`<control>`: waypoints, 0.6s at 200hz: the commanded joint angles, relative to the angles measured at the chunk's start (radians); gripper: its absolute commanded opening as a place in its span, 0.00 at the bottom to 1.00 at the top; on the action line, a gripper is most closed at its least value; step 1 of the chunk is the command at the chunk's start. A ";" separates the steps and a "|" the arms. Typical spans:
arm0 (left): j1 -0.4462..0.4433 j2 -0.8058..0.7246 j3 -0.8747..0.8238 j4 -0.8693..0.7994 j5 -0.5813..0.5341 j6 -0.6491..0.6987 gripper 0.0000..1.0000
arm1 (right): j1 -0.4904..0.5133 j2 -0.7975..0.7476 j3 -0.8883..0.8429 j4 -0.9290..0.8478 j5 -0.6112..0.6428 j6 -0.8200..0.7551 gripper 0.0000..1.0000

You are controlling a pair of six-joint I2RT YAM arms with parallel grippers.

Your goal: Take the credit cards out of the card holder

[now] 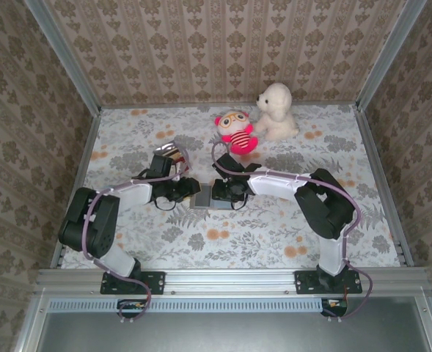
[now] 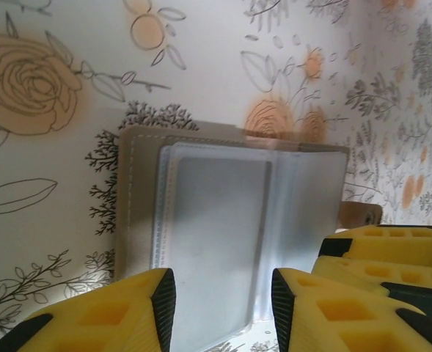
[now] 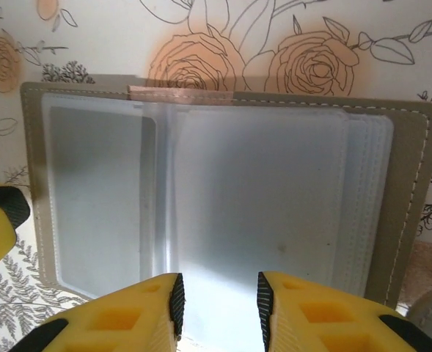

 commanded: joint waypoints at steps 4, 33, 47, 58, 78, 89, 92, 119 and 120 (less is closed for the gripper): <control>0.000 0.032 0.011 0.002 0.049 0.017 0.43 | 0.000 0.031 0.027 -0.060 -0.005 0.006 0.37; 0.000 0.049 0.010 0.004 0.063 0.022 0.43 | 0.000 0.046 0.024 -0.058 -0.008 0.008 0.37; 0.001 0.054 0.009 0.002 0.065 0.026 0.43 | 0.000 0.054 0.025 -0.058 -0.013 0.007 0.37; 0.000 0.056 0.011 0.001 0.066 0.027 0.43 | 0.001 0.060 0.026 -0.061 -0.013 0.008 0.37; -0.001 0.063 0.011 0.000 0.070 0.026 0.44 | 0.001 0.070 0.031 -0.067 -0.014 0.006 0.37; -0.002 0.067 0.016 -0.016 0.069 0.033 0.44 | 0.001 0.075 0.031 -0.070 -0.014 0.006 0.37; -0.003 0.068 0.020 -0.026 0.066 0.038 0.44 | 0.000 0.076 0.031 -0.072 -0.014 0.006 0.37; -0.013 0.077 0.049 -0.096 0.047 0.071 0.43 | 0.000 0.085 0.030 -0.073 -0.016 0.005 0.37; -0.013 0.077 0.050 -0.097 0.046 0.072 0.43 | 0.000 0.085 0.031 -0.073 -0.016 0.005 0.37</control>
